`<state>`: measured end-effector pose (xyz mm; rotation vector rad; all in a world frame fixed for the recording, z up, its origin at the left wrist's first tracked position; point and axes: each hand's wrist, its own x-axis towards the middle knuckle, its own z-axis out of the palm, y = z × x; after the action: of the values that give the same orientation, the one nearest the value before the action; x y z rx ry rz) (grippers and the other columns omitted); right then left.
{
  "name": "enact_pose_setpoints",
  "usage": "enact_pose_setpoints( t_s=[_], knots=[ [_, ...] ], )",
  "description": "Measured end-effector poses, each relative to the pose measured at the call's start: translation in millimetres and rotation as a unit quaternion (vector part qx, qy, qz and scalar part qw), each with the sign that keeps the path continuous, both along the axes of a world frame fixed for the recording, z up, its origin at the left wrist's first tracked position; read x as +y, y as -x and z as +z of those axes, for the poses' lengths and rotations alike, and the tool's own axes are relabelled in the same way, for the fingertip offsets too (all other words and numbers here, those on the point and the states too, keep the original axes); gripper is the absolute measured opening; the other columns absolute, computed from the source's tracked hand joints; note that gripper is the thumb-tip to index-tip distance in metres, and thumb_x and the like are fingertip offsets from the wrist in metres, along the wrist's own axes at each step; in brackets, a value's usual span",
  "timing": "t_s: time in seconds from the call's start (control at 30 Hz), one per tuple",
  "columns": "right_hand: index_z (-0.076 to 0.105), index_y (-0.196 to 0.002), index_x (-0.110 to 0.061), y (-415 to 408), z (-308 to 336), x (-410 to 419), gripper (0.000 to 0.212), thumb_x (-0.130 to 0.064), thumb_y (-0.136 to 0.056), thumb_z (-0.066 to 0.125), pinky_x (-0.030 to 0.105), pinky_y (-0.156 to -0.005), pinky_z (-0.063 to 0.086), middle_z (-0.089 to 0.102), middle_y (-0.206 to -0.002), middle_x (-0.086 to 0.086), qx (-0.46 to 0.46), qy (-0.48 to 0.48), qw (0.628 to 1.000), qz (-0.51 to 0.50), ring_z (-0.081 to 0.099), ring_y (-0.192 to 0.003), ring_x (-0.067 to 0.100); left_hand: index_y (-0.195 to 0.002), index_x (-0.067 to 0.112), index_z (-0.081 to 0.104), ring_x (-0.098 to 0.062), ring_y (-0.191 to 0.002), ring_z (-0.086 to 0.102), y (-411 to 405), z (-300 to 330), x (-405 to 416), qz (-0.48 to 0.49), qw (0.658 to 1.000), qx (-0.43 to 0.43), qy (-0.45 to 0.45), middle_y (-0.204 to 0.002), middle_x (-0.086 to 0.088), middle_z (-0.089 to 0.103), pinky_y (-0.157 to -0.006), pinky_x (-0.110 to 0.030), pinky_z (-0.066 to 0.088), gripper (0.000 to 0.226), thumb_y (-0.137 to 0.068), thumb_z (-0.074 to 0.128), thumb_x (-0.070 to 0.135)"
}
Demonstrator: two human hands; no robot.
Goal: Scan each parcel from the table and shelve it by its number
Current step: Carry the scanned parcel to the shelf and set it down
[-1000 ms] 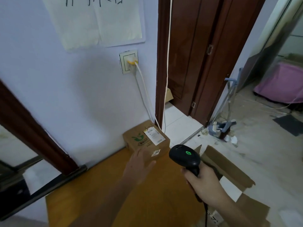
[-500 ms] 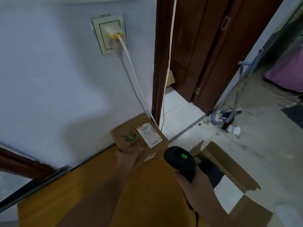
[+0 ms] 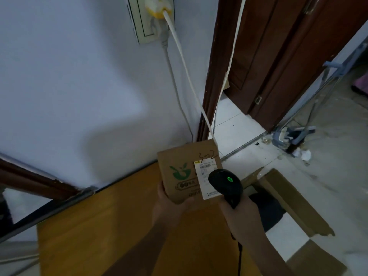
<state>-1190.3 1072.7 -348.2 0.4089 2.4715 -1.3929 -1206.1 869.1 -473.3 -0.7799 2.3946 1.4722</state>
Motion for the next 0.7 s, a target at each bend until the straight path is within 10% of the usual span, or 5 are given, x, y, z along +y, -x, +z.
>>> enact_pose_setpoints(
  t_s=[0.7],
  knots=[
    [0.055,-0.087,-0.026,-5.6,-6.3,-4.9,0.015,-0.014,-0.092,0.063,0.028,-0.048,0.048,0.059,-0.055,0.001,0.02,0.021,0.999,-0.03,0.055,-0.047,0.017,-0.16,0.043,0.008,-0.02,-0.114,0.069,-10.6,-2.1,1.9,-0.017,0.999,-0.006,0.046,-0.137,0.01,0.063,-0.083,-0.042,0.064,0.134,-0.056,0.087,0.075]
  ],
)
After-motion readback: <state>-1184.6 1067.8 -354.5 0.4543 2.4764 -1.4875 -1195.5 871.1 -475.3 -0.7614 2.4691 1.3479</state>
